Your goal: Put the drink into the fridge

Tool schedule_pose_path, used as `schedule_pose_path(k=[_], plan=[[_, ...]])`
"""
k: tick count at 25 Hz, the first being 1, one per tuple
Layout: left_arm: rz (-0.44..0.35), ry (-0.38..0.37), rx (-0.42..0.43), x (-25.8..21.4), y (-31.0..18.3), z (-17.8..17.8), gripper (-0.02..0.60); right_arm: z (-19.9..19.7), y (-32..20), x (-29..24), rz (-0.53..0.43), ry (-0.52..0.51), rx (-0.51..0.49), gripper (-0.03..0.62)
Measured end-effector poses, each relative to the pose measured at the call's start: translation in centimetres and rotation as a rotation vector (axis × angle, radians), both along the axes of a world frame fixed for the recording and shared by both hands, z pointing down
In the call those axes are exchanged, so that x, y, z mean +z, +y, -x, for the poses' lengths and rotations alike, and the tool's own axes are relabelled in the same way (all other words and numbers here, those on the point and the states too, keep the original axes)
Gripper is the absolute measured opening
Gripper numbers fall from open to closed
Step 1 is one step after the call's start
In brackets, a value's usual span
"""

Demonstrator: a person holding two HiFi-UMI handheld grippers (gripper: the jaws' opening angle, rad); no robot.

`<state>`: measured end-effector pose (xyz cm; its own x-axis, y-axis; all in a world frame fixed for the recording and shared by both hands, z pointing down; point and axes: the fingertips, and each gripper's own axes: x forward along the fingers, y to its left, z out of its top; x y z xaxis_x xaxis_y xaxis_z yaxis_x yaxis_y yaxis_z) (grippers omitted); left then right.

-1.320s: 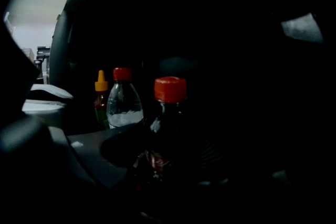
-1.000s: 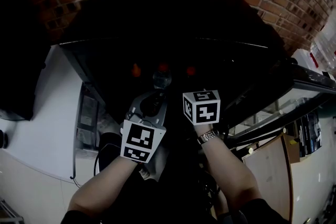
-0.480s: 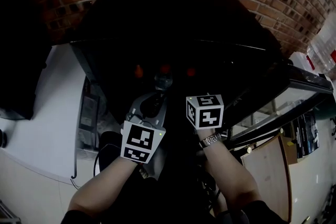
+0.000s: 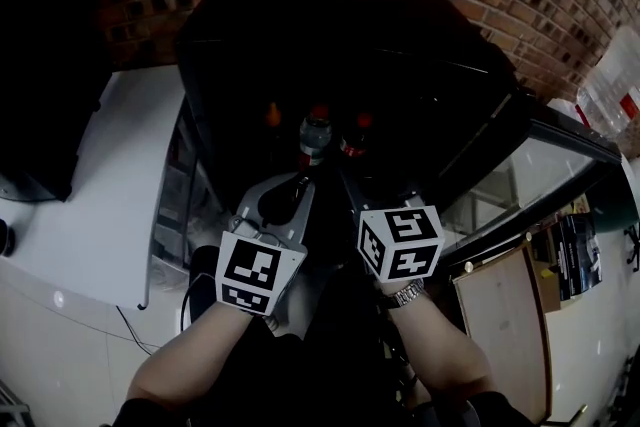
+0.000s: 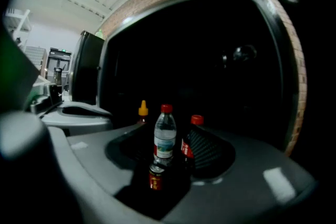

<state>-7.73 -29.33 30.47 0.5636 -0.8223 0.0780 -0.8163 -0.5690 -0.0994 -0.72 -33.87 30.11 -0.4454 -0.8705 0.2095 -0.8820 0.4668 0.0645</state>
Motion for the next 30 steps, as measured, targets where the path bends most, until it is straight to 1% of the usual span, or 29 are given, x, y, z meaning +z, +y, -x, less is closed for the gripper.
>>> schedule_pose_path(k=[4,7,15,18,22,30], plan=[[-0.012,0.027,-0.015,-1.2,3.0,0.6,0.034,-0.5,4.1,-2.2,-0.052,-0.032,0.004,0.157],[-0.035,0.041,-0.005,-2.3,5.6,0.2,0.032,-0.8,7.4,-3.2,-0.086,-0.041,-0.001,0.108],[-0.052,0.045,0.031,-2.9,13.0,-1.6,0.025,-1.9,16.4,-4.9,-0.145,-0.048,-0.004,0.021],[-0.067,0.034,0.052,-3.2,15.8,-2.6,0.021,-2.3,19.6,-5.5,-0.164,-0.05,-0.003,0.0],[-0.092,0.012,0.077,-4.0,19.5,-3.6,0.014,-2.7,23.3,-6.1,-0.18,-0.056,-0.003,0.0],[-0.138,-0.012,0.087,-5.3,25.2,-3.4,0.005,-1.6,28.5,-6.6,-0.21,-0.065,-0.022,0.0]])
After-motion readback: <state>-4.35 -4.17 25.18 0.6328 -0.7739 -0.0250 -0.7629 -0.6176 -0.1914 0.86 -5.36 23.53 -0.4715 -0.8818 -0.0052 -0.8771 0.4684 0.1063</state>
